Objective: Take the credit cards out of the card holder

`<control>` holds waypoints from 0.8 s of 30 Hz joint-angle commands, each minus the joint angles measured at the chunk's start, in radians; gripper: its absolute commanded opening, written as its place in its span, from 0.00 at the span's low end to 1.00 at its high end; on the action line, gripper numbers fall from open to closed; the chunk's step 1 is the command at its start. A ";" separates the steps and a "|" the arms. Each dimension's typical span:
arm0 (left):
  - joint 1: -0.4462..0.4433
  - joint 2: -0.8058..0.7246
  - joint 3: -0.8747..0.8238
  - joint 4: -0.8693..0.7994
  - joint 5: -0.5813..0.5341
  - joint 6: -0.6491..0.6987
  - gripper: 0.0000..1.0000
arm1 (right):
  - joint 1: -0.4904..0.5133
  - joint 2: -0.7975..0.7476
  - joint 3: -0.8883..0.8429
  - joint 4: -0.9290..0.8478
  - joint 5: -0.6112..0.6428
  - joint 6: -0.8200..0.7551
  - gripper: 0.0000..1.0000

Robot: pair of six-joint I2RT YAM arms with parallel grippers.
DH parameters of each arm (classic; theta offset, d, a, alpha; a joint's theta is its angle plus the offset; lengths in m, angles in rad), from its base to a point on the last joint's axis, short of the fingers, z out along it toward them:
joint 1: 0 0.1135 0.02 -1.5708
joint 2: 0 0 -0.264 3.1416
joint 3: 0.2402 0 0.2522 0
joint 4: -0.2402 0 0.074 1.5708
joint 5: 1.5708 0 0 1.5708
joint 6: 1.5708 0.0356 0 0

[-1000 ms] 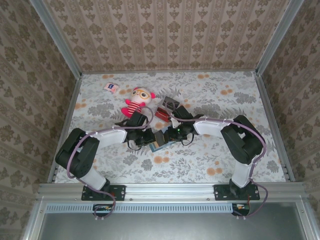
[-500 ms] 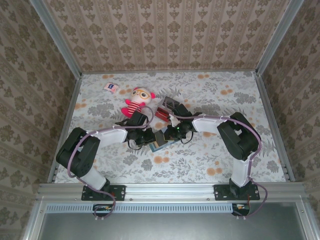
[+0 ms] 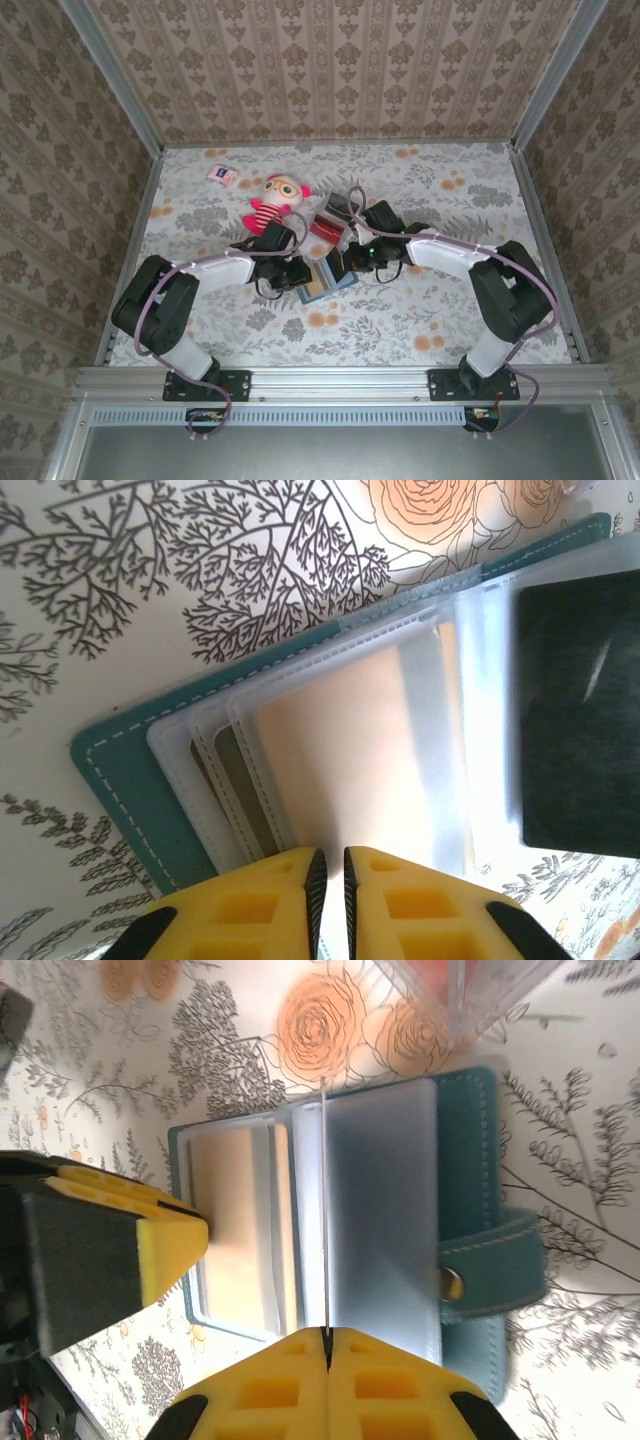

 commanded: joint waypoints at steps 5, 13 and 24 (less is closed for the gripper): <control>0.034 -0.108 0.050 -0.194 -0.091 0.036 0.38 | -0.003 -0.170 0.026 -0.058 0.106 -0.167 0.00; 0.117 -0.242 0.055 -0.288 -0.204 0.049 0.81 | -0.017 -0.157 0.198 -0.127 0.226 -0.386 0.00; 0.183 -0.360 0.006 -0.317 -0.256 0.110 1.00 | -0.076 0.060 0.495 -0.219 0.227 -0.797 0.00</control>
